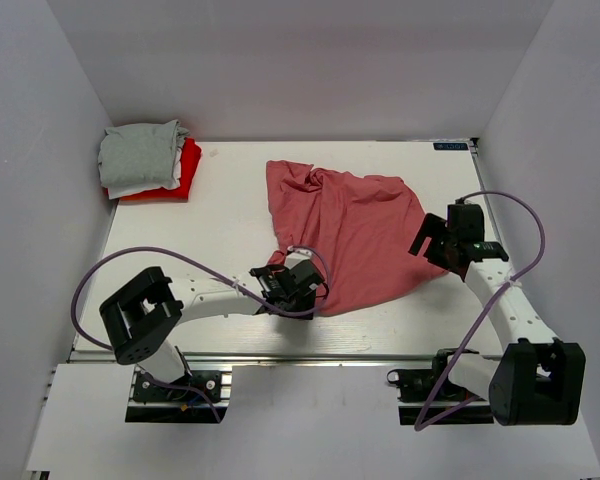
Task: Fold and stack the t-shirts
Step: Flatten out the tshirt
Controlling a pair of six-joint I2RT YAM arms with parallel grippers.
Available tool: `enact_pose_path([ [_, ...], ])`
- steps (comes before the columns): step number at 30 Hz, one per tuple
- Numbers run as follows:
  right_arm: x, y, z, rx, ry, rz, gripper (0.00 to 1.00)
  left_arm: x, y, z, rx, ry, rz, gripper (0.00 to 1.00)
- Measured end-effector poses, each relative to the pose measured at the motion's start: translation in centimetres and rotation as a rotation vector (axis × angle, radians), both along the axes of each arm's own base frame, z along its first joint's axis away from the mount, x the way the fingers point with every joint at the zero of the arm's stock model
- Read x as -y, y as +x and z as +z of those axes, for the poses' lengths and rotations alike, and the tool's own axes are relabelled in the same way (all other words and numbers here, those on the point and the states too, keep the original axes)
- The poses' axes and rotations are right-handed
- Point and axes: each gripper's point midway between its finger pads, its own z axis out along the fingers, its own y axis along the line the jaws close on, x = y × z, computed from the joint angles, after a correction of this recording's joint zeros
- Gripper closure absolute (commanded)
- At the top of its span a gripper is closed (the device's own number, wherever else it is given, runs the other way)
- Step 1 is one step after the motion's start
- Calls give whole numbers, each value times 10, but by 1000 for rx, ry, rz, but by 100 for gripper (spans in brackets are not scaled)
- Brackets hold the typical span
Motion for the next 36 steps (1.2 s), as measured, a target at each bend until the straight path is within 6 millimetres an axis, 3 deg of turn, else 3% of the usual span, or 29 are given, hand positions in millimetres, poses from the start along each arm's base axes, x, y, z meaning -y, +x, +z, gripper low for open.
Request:
enact_pose_path([
  [4, 8, -5, -7, -21, -6, -42, 10, 4, 11, 3, 46, -24, 53, 57],
  [8, 19, -10, -15, -47, -17, -101, 15, 1, 18, 1, 63, -17, 100, 90],
  [10, 25, -16, -24, -82, -18, -131, 18, -4, 18, 0, 62, -2, 123, 100],
  [15, 43, -26, -43, -178, -17, -214, 28, -21, 13, -3, 52, 41, 161, 100],
  [20, 43, -26, -49, -192, 18, -232, 34, -42, 2, 0, 43, 67, 173, 100],
  [24, 35, -31, -58, -209, 48, -195, 41, -44, 2, 5, 49, 59, 172, 100],
  [33, 25, -65, -89, -312, 71, -139, 41, -44, 2, 5, 49, 61, 165, 100],
  [36, 25, -66, -91, -314, 70, -138, 41, -43, 2, 5, 49, 58, 163, 100],
])
